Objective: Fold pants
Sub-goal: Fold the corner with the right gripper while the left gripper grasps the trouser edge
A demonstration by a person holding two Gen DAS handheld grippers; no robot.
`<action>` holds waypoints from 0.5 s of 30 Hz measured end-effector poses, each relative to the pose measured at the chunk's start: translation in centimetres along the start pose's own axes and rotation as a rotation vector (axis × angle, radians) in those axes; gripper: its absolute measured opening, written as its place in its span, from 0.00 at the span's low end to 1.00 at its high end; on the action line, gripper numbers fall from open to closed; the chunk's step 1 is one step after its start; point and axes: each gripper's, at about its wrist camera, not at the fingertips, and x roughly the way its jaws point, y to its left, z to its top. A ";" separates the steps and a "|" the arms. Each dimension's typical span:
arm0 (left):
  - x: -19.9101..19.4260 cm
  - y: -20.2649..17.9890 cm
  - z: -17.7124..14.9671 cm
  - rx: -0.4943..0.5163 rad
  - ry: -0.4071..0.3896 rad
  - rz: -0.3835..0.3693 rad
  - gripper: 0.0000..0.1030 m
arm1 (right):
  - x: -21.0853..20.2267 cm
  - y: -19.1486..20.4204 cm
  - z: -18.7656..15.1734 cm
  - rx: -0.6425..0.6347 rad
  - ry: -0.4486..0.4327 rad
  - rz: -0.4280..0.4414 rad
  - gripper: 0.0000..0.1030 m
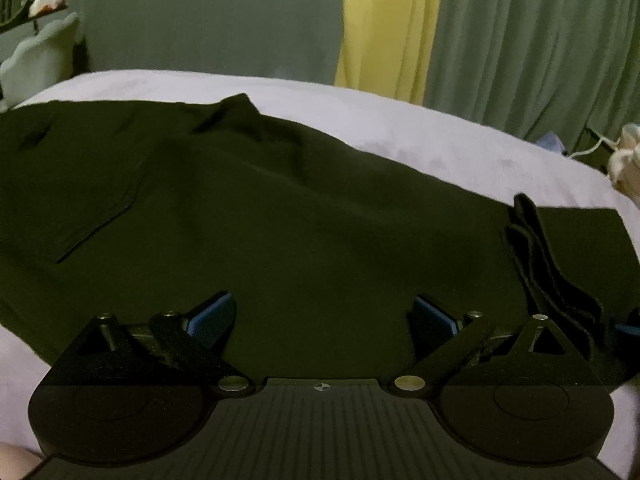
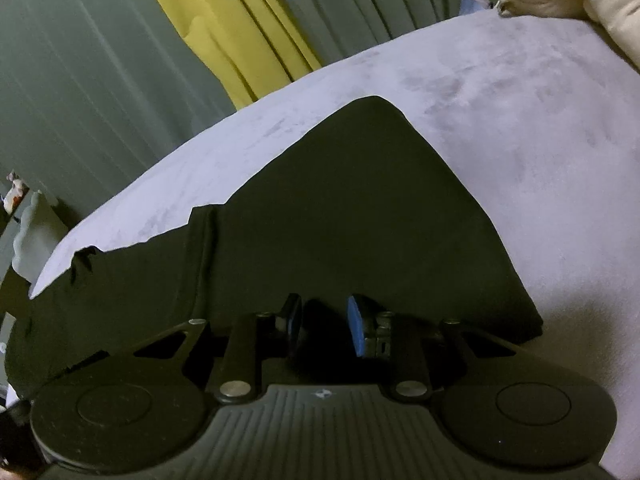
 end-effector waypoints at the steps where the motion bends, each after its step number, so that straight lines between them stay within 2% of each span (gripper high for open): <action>1: 0.0 -0.2 -0.1 0.009 0.002 0.003 0.97 | 0.1 -0.4 0.2 0.019 -0.002 0.010 0.25; 6: -0.2 -0.9 -0.4 0.041 0.008 0.010 0.97 | -1.3 0.2 -1.1 0.050 -0.007 0.027 0.25; 15: -0.3 -2.0 -1.0 0.093 0.012 0.025 0.97 | -1.3 -0.1 -1.0 0.070 -0.008 0.037 0.25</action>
